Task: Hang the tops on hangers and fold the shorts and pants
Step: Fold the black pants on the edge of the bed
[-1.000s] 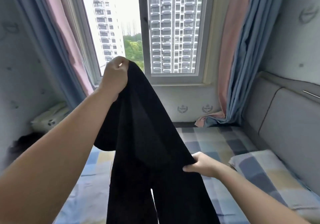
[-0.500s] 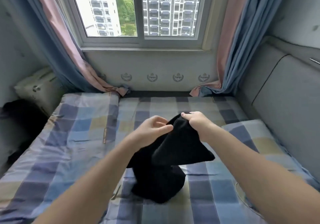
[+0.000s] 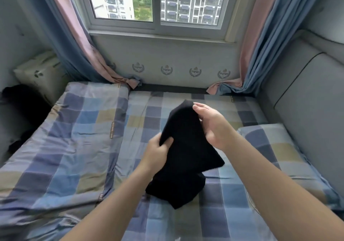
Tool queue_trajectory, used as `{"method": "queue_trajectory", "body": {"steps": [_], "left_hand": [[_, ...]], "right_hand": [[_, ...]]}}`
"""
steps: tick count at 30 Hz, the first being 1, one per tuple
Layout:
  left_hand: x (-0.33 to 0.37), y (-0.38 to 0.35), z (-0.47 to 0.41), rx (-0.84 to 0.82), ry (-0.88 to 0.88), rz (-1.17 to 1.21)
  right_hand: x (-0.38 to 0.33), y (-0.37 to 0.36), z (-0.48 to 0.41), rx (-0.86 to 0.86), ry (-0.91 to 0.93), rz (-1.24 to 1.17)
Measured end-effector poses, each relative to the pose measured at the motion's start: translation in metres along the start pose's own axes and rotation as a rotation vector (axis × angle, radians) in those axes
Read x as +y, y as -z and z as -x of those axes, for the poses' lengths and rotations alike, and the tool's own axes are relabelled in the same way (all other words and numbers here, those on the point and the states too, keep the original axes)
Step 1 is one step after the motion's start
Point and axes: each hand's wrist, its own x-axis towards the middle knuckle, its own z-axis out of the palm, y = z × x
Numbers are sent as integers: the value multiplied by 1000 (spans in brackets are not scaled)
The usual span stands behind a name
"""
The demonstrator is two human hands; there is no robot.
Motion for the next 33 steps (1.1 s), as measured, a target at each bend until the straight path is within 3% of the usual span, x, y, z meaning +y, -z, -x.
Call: {"method": "queue_trajectory", "body": {"steps": [5, 8, 13, 18, 22, 25, 27, 30, 31, 33], "left_hand": [[26, 16, -15, 143, -18, 133], [25, 20, -17, 240, 94, 179], [27, 20, -9, 258, 360, 391], [38, 12, 6, 29, 578, 426], [40, 13, 9, -171, 498, 203], [43, 8, 12, -320, 373, -65], [44, 3, 13, -237, 228, -149], [41, 7, 6, 39, -53, -281], [40, 10, 4, 39, -104, -309], [42, 13, 1, -131, -132, -314]], "right_hand": [[30, 17, 23, -225, -75, 405], [47, 20, 32, -241, -176, 644], [77, 9, 45, -262, -286, 589], [92, -1, 50, -251, -105, 601], [91, 6, 47, -269, -29, 571], [91, 12, 43, -162, 37, 569], [85, 17, 41, -55, 77, 547], [60, 27, 42, -47, 126, 542], [49, 30, 44, -68, 138, 551], [26, 31, 51, -138, 170, 570]]}}
